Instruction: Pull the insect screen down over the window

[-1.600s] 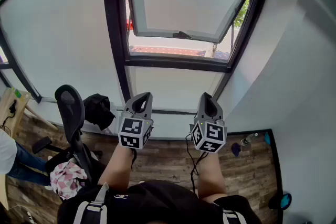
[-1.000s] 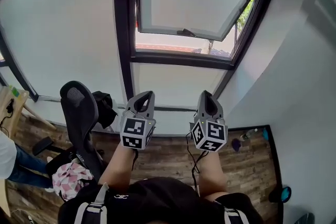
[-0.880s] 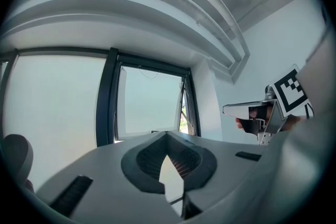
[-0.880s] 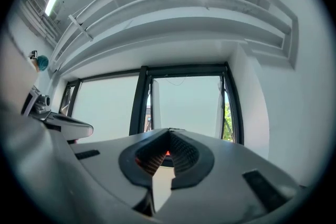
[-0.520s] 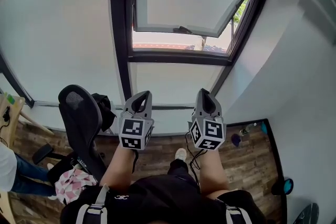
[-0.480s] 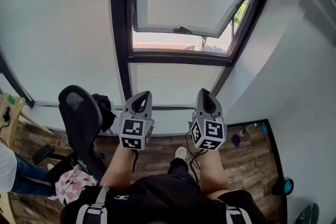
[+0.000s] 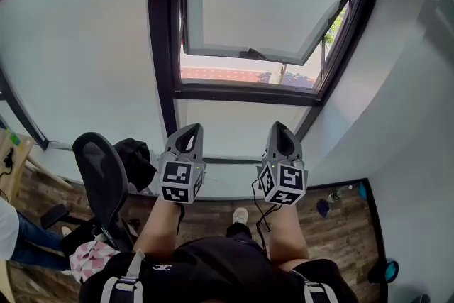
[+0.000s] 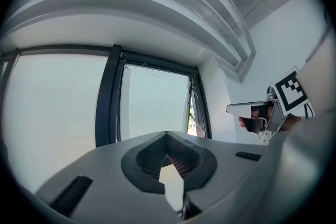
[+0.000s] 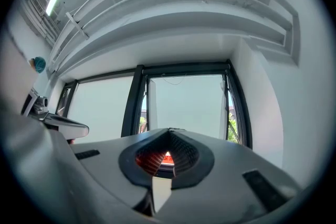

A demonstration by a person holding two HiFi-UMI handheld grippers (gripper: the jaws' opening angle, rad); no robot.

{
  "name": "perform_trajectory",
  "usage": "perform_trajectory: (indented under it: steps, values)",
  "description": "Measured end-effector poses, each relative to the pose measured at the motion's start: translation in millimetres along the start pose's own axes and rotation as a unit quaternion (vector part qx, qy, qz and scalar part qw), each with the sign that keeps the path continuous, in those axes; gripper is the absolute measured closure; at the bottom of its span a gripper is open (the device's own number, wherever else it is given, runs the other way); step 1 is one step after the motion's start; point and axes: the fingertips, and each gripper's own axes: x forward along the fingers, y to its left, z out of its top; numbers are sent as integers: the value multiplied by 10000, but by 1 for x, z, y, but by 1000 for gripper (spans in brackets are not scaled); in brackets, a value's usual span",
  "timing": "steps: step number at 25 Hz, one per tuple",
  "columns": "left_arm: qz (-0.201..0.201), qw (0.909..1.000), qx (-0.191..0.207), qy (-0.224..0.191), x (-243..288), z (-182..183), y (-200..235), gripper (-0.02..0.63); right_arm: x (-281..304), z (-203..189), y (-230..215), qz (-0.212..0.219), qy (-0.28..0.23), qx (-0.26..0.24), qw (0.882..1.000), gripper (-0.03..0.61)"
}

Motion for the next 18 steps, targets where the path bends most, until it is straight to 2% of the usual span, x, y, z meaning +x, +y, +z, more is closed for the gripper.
perform_trajectory:
  steps: [6,18]
  values:
    - [78,9999,94,-80,70,-1,4,612,59,-15,-42,43,-29,393,9992,575]
    - [140,9996,114,200,232,-16,1,614,193,-49,-133,4,133,354,9993,575]
